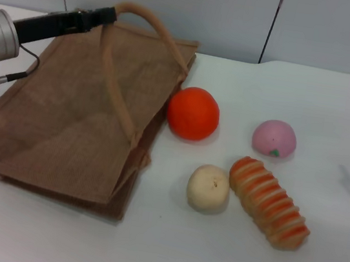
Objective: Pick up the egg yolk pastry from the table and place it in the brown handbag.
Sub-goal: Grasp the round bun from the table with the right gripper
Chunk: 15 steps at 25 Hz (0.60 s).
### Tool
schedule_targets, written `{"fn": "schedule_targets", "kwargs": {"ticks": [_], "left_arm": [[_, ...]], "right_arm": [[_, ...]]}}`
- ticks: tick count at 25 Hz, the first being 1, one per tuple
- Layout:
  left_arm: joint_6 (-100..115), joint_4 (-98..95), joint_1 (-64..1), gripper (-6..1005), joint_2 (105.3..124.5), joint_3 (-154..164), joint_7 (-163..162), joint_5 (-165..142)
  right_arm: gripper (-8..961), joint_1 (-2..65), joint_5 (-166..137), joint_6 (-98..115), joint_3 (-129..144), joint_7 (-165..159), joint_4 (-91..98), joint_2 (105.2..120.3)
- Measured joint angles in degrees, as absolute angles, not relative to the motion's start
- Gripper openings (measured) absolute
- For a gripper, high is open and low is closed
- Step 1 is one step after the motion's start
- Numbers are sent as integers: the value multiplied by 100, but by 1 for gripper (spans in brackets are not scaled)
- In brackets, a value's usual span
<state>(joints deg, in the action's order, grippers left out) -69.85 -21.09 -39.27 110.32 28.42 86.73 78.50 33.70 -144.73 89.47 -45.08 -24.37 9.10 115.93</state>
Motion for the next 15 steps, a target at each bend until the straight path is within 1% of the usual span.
{"fn": "schedule_targets", "kwargs": {"ticks": [4, 10, 15], "left_arm": [[-7171, -2086, -3913, 133, 11040, 2838, 8897, 7982], [-7431, -2074, -3859, 130, 11051, 2839, 9184, 8235], [-7603, -2067, -3757, 130, 11058, 2839, 9389, 8506]], "right_arm": [[887, 3779, -15221, 8943, -4507, -3059, 1414, 11582], [886, 4000, -15880, 8962, -4234, -3219, 1515, 11545], [886, 4210, -15943, 8999, -3352, -3801, 1718, 11524]]}}
